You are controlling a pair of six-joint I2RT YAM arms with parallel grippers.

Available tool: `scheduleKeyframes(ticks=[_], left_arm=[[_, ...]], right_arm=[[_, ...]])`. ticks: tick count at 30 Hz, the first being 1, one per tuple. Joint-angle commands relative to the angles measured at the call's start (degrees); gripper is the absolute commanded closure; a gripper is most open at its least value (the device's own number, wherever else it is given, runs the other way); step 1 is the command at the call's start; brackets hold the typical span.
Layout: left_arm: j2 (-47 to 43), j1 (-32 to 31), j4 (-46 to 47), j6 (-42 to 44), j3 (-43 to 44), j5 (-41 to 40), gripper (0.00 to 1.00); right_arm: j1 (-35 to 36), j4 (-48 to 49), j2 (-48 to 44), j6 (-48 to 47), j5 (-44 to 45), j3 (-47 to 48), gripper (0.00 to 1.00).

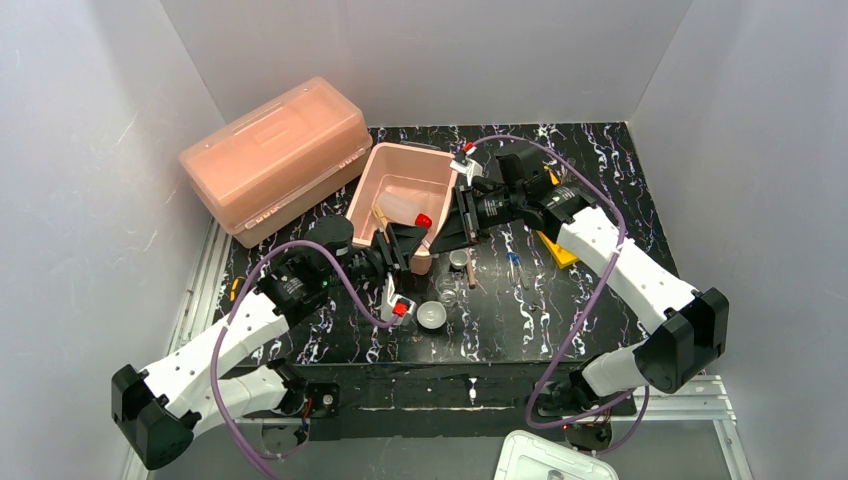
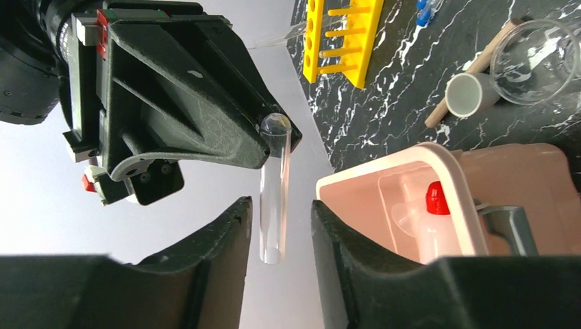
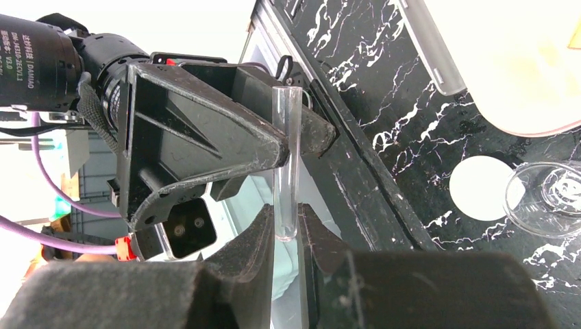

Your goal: Organize the chemistry lab equipment

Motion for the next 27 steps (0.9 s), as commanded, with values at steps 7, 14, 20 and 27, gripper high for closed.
scheduleKeyframes(ticks=[7,14,20,27], left_arm=[[-1.1,-1.0,4.0,-0.9,-1.6,-3.0,1.00],[-1.8,-1.3,4.6,-3.2,-2.7,-3.8,1.00],[-1.5,-1.4,6.6,-26.9,1.8,-6.5,1.00],[2.7,-1.4,-1.3,-70.4,15.4,-13.4,0.98]], right_arm=[[0.3,6.0,-0.9,4.2,1.4,-1.4,0.93],[0.6,6.1,-3.1,4.4,5.3,0.3,0.57],[0.5,4.7,-10.3,-1.2,19.3,2.2,0.38],[0.5,12.6,-21.4,-7.7,25.6,-4.4,0.26]])
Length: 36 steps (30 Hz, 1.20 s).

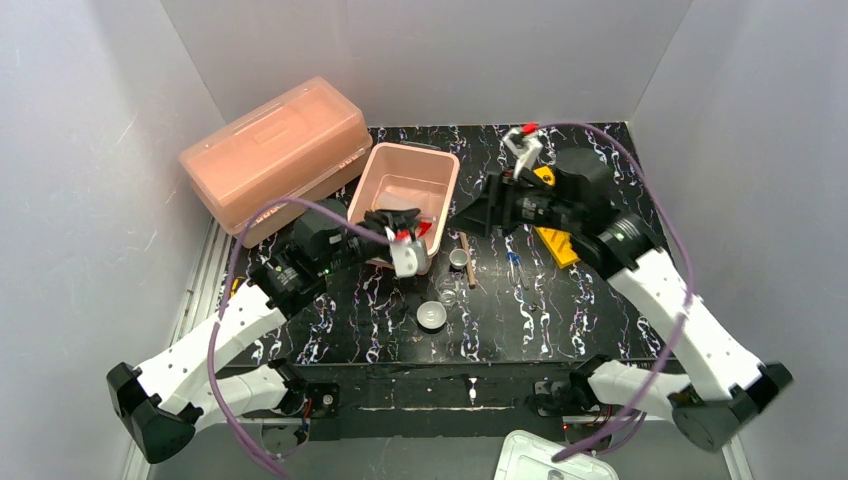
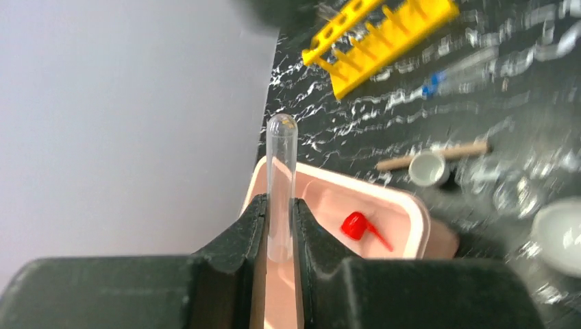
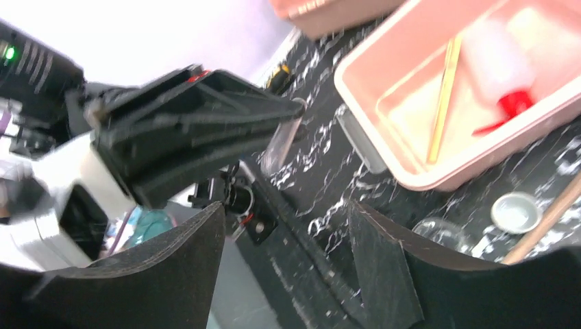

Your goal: Organize the chemistry lab equipment

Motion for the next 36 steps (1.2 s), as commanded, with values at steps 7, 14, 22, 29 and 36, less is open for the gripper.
scheduleKeyframes(ticks=[7,14,22,29,36], left_arm=[[3.6,-0.1,-5.6,-51.0,13.7,3.0,0.94],[4.6,-0.1,-7.1,-54.9,16.5,3.3,0.95],[3.5,-0.1,-8.0,-59.3,16.5,0.3,0.95],[3.0,-0.1,-7.5,-58.3,17.3,-1.0,0.95],[2.3,-0.1,-7.7,-57.7,16.8,-0.8,0.95]], right_arm=[[0.4,6.3,-5.1,-6.3,4.4,0.2,0.26],[4.9,14.3,-5.2,-7.5,8.4,-0.5,0.28],[7.3,18.0,-3.0,-7.4,9.2,0.8,0.36],[8.2,18.8,-0.5,-6.2,9.1,2.3,0.40],[9.7,19.6,0.7,-5.9,10.3,3.1,0.58]])
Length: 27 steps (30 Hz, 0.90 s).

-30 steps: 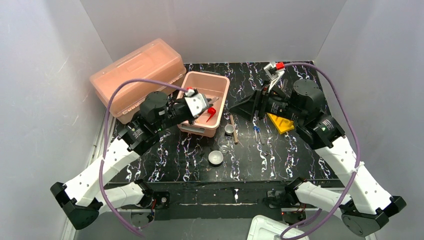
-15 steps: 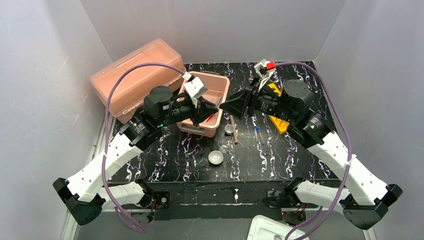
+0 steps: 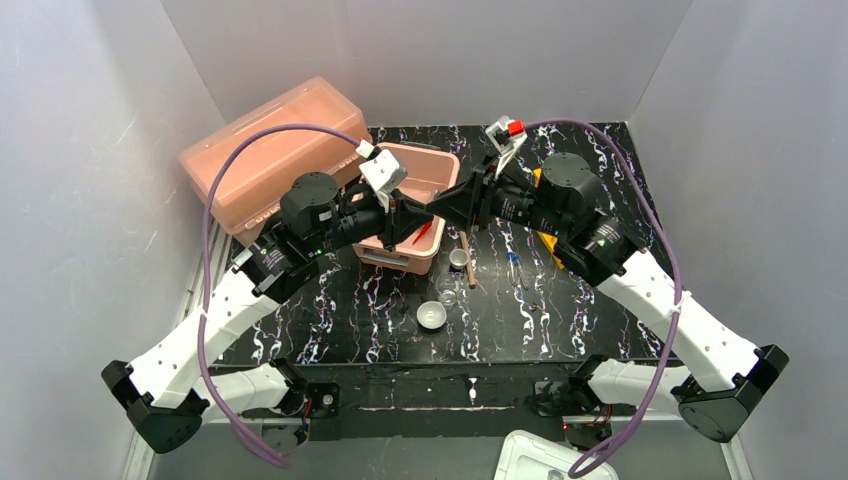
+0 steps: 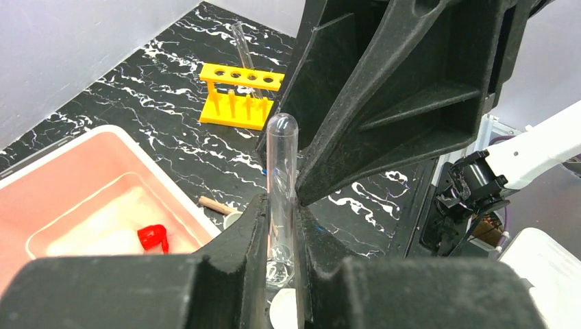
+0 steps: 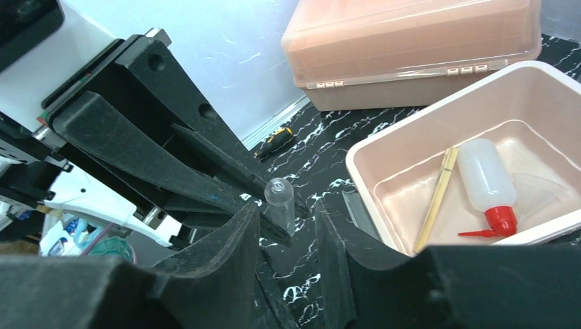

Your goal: Organize the chemistry lab equipment

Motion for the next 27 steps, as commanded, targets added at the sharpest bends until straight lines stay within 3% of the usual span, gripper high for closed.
scheduleKeyframes(ticks=[1,5,17,21,25,26,27], left_arm=[[-2.0,-0.1,0.4,0.3,1.2,-0.6,0.94],[-2.6,-0.1,0.4,-0.2,0.1,-0.3,0.94],[-3.2,-0.1,-0.1,-1.6,-0.8,-0.8,0.94],[-3.2,-0.1,0.2,-2.0,-0.8,-1.2,0.92],[-3.2,-0.1,0.1,-2.1,-0.6,-1.6,0.69],[-3.2,-0.1,0.2,-2.1,-0.6,-1.9,0.59],[-3.2,-0.1,0.3,-2.0,-0.6,-2.4,0.43]], right_arm=[[1.2,4.6,0.0,0.6,1.5,3.6,0.60],[1.8,5.5,0.1,0.8,2.0,3.2,0.65],[2.3,5.6,0.8,0.6,4.7,3.2,0.62],[2.4,4.0,1.5,0.3,5.2,4.1,0.71],[2.5,3.6,0.6,0.0,7.7,2.4,0.85],[2.5,3.4,0.2,-0.4,8.6,1.8,0.87],[2.5,2.7,0.0,-1.1,9.5,1.4,0.88]])
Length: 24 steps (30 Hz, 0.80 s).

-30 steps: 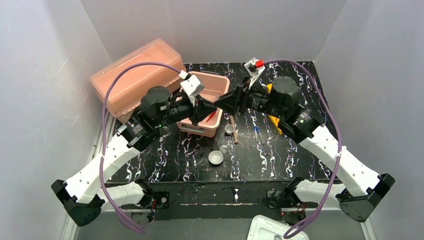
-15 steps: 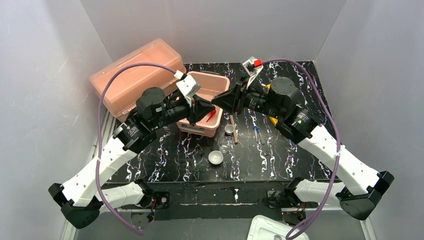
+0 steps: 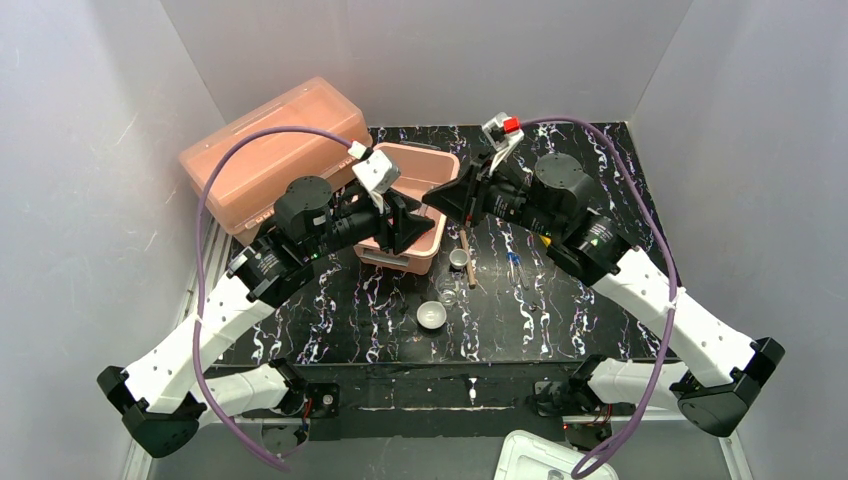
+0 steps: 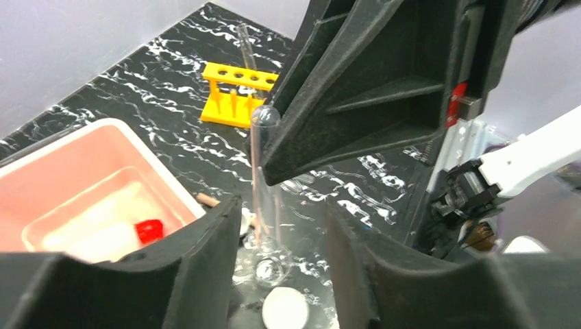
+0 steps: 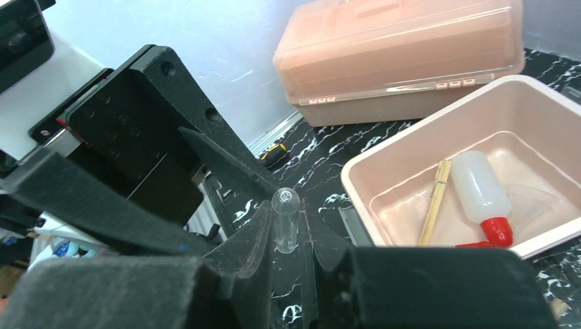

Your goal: Organize the chemistry lab equipment

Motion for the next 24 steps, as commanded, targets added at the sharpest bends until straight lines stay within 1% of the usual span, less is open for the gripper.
scheduleKeyframes(ticks=[1,2,3,4,5,7,10,12,13,15,19,21,24], left_arm=[[-1.5,-0.1,0.5,-0.2,0.2,-1.0,0.26],[-1.6,-0.1,0.5,0.0,0.2,-1.3,0.16],[-1.7,-0.1,0.3,0.2,0.4,-1.5,0.09],[-1.7,-0.1,-0.2,0.5,0.7,-1.8,0.04],[-1.8,-0.1,-0.9,0.8,1.0,-2.2,0.02],[-2.1,-0.1,-2.2,1.3,1.7,-3.2,0.02],[-2.8,0.0,-3.1,2.7,0.9,-4.4,0.02],[-3.3,1.2,-3.6,3.5,-0.8,-4.1,0.02],[-3.6,2.3,-3.8,3.5,-2.0,-3.1,0.02],[-4.2,5.1,-3.8,3.0,-4.5,-1.0,0.02],[-3.1,14.6,-5.2,-0.1,-7.5,6.0,0.02],[-2.8,17.7,-5.0,0.9,-8.9,8.5,0.02],[-3.7,20.0,-3.7,2.9,-11.5,9.8,0.02]], right_arm=[[0.1,-0.5,-1.8,-3.1,5.6,0.1,0.88],[0.1,-1.7,-2.0,-4.2,6.9,0.0,0.89],[0.1,-2.9,-2.3,-5.3,8.3,-0.3,0.89],[0.1,-4.3,-2.8,-6.6,10.3,-0.8,0.90],[0.1,-5.8,-3.5,-8.1,13.1,-1.7,0.90],[0.0,-7.7,-5.3,-10.4,20.5,-5.1,0.90],[-0.5,-9.1,-8.2,-12.0,32.7,-13.1,0.90],[-2.0,-9.0,-10.0,-12.3,37.9,-18.3,0.90],[-3.9,-8.4,-11.3,-12.2,39.1,-20.9,0.91],[-9.4,-6.3,-14.0,-11.4,38.3,-25.5,0.91],[-20.1,-2.3,-16.7,-9.3,36.1,-31.7,0.90],[-23.1,-0.4,-16.0,-9.8,37.3,-33.3,0.90],[-26.2,2.5,-13.6,-10.5,38.4,-34.4,0.90]])
